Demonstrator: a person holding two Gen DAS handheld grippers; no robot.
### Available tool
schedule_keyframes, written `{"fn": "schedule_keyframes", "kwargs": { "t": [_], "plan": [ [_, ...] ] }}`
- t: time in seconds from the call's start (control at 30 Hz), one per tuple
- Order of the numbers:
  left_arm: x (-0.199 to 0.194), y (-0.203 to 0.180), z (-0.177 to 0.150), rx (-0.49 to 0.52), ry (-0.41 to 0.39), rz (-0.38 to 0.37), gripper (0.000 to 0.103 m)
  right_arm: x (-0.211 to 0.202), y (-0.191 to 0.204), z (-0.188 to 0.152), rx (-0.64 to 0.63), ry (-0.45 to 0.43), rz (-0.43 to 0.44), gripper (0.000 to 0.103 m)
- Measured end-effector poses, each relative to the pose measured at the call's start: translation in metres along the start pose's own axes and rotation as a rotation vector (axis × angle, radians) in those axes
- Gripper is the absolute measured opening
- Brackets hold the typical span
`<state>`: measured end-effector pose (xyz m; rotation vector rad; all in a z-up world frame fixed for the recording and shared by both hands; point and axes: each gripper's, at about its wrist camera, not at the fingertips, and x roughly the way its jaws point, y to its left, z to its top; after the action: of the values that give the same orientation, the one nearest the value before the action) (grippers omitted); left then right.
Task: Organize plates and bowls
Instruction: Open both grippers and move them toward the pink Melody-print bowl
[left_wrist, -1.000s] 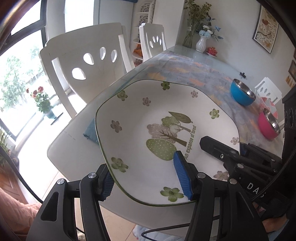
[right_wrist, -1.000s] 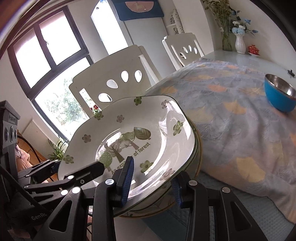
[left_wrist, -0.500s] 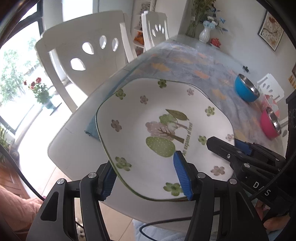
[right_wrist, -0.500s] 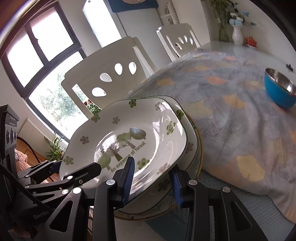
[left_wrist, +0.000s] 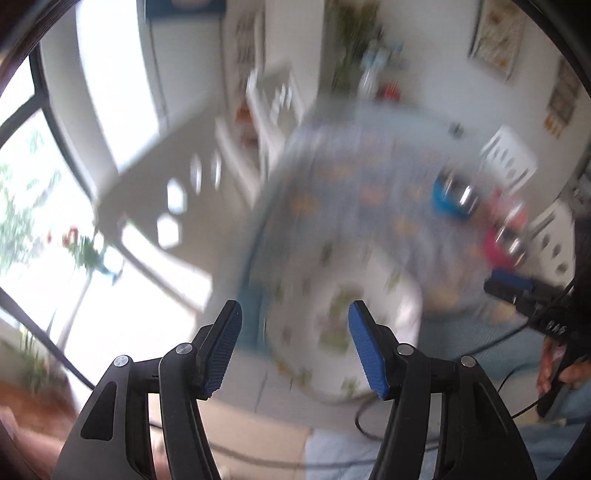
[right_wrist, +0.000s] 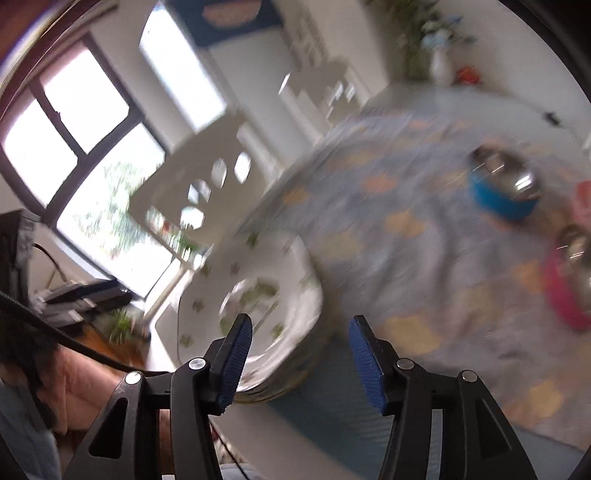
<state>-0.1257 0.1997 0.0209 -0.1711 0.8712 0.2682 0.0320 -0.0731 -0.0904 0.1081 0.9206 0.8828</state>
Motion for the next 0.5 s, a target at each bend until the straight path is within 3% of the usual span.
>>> {"fn": "schedule_keyframes", "kwargs": {
  "t": [0.1,0.17,0.33,0.5],
  "plan": [
    [-0.033,-0.011,0.037,0.007,-0.197,-0.031,0.062,-0.052,-0.032,0.011,0.051,-0.146,-0.084,0.053],
    [-0.040,-0.021,0.055,0.014,-0.277,-0.027,0.062,-0.094,-0.057,0.016,0.115,-0.262,-0.165,0.054],
    [-0.034,-0.067,0.094,0.057,-0.315,-0.196,0.061,-0.185,-0.089,0.011,0.233,-0.490,-0.319,0.055],
    [-0.017,-0.147,0.116,0.166,-0.329,-0.373,0.064,-0.251,-0.103,0.004,0.286,-0.628,-0.449,0.059]
  ]
}}
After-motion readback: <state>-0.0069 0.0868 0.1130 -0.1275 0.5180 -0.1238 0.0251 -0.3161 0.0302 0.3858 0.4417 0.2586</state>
